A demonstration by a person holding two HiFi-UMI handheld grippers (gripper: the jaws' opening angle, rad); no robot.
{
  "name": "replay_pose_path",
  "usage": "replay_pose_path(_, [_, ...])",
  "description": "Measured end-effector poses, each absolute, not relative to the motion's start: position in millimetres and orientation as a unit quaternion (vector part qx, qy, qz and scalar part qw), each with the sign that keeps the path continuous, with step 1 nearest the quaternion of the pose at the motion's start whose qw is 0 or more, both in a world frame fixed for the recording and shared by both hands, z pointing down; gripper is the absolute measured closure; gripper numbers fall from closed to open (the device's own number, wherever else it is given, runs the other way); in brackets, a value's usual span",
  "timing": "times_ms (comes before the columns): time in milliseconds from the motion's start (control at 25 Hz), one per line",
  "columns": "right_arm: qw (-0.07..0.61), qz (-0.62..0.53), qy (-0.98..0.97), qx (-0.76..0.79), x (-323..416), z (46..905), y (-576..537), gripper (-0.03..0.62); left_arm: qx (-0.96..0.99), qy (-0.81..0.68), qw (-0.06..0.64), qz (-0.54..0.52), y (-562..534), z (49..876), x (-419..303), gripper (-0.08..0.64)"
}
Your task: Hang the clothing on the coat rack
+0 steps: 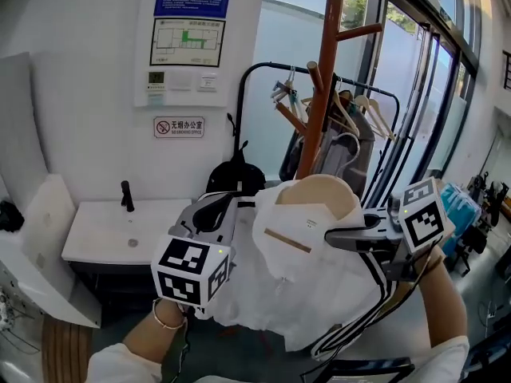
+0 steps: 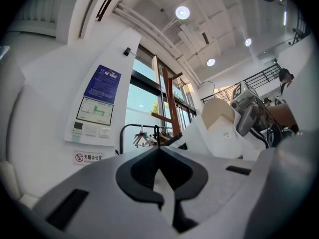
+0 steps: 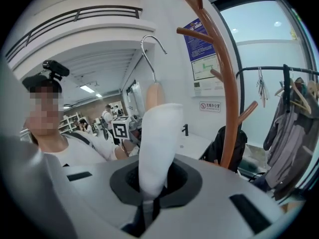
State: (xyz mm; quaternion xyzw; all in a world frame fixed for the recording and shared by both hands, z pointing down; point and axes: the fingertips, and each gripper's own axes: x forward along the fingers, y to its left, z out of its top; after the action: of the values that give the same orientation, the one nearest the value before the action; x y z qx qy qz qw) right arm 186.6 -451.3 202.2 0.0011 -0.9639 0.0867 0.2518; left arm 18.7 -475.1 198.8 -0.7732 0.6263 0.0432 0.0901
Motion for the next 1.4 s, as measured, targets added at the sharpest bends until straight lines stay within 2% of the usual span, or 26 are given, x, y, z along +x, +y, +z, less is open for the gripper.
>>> replay_pose_path(320, [0.238, 0.089, -0.967, 0.001, 177.8, 137.8, -451.1, 0.566, -0.762, 0.629, 0.147, 0.049, -466.1, 133.7, 17.8, 0.551])
replay_pose_path(560, [0.198, 0.136, -0.97, -0.023, 160.6, 88.0, -454.6, 0.566, -0.758, 0.629, 0.163, 0.058, -467.8, 96.1, 10.2, 0.551])
replay_pose_path(760, [0.178, 0.14, -0.973, -0.045, 157.8, 90.7, -461.9, 0.566, -0.749, 0.637, 0.169, 0.059, -467.8, 104.2, 18.2, 0.551])
replay_pose_path(1400, [0.191, 0.156, -0.968, -0.042, 133.0, 106.3, -516.1, 0.566, -0.747, 0.64, 0.177, 0.04, -489.7, 114.8, 7.1, 0.551])
